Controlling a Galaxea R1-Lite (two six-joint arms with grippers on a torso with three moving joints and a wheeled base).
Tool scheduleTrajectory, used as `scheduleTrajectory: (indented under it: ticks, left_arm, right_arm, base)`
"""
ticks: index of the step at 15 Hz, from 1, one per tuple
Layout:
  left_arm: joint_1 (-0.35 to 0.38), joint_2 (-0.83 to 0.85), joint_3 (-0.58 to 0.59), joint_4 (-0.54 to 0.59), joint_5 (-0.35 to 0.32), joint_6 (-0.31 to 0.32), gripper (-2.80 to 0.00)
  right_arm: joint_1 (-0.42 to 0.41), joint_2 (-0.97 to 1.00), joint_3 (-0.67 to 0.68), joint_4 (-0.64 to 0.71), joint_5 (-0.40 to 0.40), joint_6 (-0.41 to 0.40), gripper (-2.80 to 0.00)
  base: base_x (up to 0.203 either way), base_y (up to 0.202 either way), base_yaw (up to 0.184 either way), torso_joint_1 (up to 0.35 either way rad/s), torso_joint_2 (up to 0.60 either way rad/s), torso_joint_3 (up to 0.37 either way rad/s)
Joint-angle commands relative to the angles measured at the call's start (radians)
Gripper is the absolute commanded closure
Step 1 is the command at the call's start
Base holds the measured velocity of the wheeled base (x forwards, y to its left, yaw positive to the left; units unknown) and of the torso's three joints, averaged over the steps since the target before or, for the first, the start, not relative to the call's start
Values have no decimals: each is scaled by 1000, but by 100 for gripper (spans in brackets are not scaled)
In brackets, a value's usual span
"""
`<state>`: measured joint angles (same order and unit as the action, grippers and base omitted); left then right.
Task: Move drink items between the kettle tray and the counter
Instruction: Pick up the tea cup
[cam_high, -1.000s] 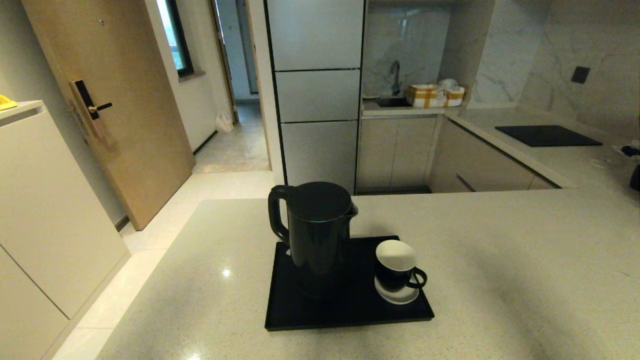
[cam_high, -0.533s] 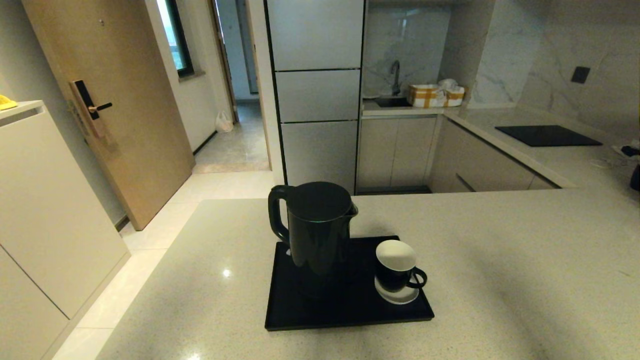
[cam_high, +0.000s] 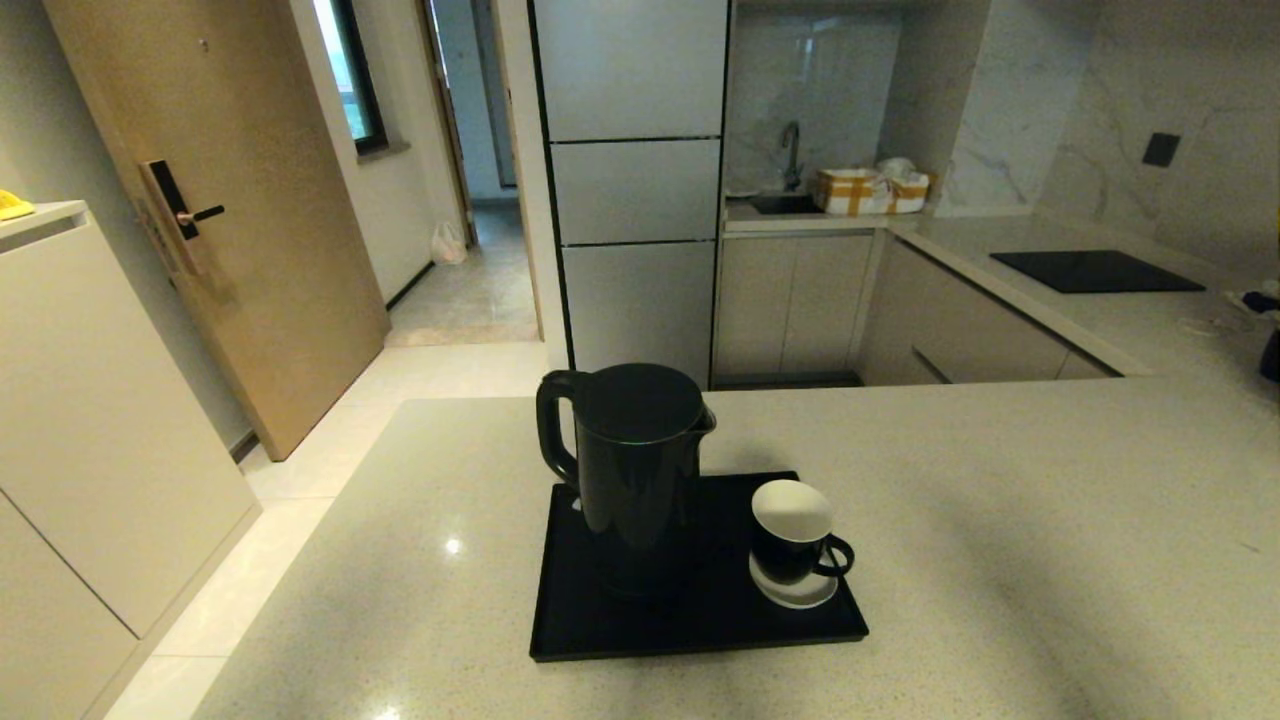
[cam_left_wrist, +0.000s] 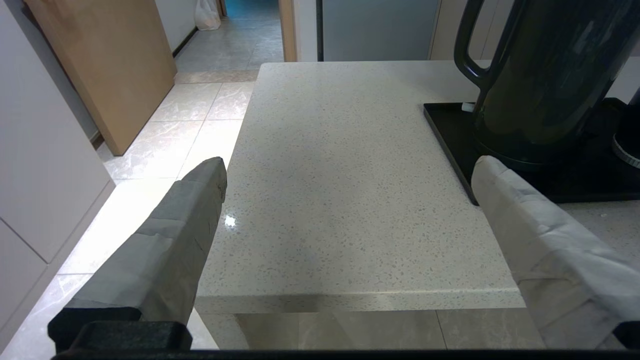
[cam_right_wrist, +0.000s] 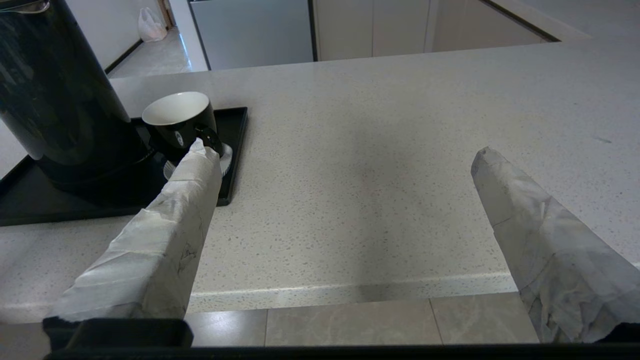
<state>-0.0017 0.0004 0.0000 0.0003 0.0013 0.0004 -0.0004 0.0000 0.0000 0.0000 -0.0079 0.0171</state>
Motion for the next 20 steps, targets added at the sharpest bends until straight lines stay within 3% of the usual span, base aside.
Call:
scheduleTrajectory:
  ticks: [1, 10, 13, 17, 20]
  left_arm:
    - [0, 0, 0, 1, 0, 0, -280]
    - [0, 0, 0, 1, 0, 0, -280]
    - [0, 0, 0, 0, 0, 0, -280]
    - [0, 0, 0, 0, 0, 0, -280]
    - [0, 0, 0, 0, 0, 0, -280]
  right_arm:
    - [0, 0, 0, 0, 0, 0, -280]
    - [0, 3, -19, 10, -5, -4, -280]
    - [0, 66, -195, 90, -1, 2, -280]
    - [0, 80, -222, 133, 1, 6, -280]
    - [1, 180, -380, 140, 0, 46, -280]
  base:
    - [0, 0, 0, 0, 0, 0]
    - [0, 0, 0, 0, 0, 0]
    - [0, 0, 0, 0, 0, 0]
    - [0, 0, 0, 0, 0, 0]
    - [0, 0, 0, 0, 0, 0]
